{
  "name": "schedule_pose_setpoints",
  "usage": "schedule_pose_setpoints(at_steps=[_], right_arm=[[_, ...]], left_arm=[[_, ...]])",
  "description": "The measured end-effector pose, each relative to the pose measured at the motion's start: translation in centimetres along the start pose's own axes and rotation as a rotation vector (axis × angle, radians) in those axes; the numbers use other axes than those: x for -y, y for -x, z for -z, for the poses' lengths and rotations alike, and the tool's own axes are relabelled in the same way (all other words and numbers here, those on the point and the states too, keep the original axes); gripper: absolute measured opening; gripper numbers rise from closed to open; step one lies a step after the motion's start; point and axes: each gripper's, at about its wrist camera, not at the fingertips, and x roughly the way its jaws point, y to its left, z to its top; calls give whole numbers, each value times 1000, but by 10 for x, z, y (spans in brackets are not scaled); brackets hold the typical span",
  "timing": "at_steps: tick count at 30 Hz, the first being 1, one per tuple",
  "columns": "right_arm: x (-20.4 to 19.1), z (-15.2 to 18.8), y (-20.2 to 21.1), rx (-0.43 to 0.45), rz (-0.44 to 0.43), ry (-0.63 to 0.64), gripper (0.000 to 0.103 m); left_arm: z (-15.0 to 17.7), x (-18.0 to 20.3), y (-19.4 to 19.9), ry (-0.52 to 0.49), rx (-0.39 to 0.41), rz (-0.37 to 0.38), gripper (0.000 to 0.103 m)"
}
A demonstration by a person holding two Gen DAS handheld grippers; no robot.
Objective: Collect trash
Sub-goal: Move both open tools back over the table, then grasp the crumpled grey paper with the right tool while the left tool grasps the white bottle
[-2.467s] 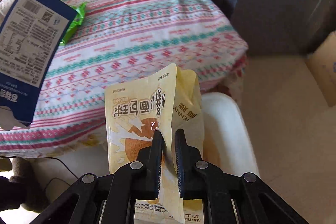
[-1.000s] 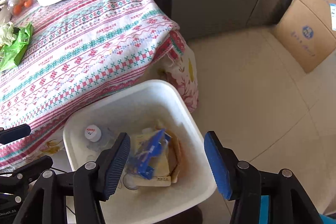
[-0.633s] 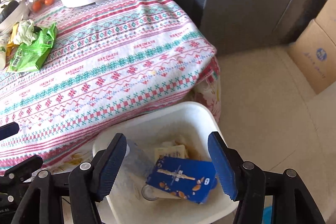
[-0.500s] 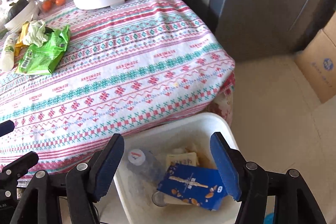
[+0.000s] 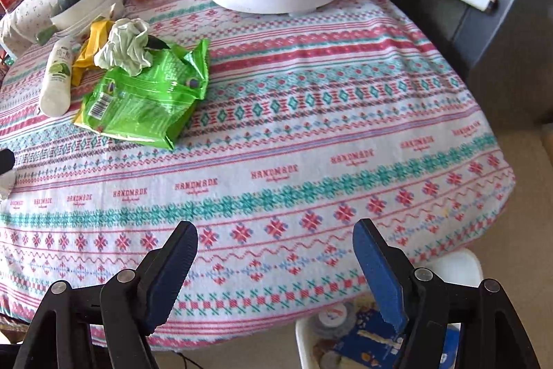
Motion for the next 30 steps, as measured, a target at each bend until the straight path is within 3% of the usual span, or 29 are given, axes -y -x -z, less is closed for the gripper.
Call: schedule_pose_setpoints(at_steps=[10,15,18,20,22,28,30], right_arm=[[-47,-82,-47,29,-138,2,78],[-70,-116,-66,34,-228,-28,78],[-85,-133,-77,35,-258,-29,79],[-96,-142,-85,39,-259,-20,79],[-104,-148,-96,38,-259,-18,79],[-119,-158,-130,3,-310,-61,78],[-123,-160,-138,-2,-328,-79,66]], left_arm=[[-77,-49,-76,151,-65,-4,82],[-99,-70,-104,225,-88,-25,75],[-103,-77,-119,230,-127,-39,65],[-101,-81,-124,254,-139,-3,63],[-98,-84,-129,274,-159,33,55],[-90,-83,-124,224,-142,35,53],[-85,-83,-120,210,-139,29,53]])
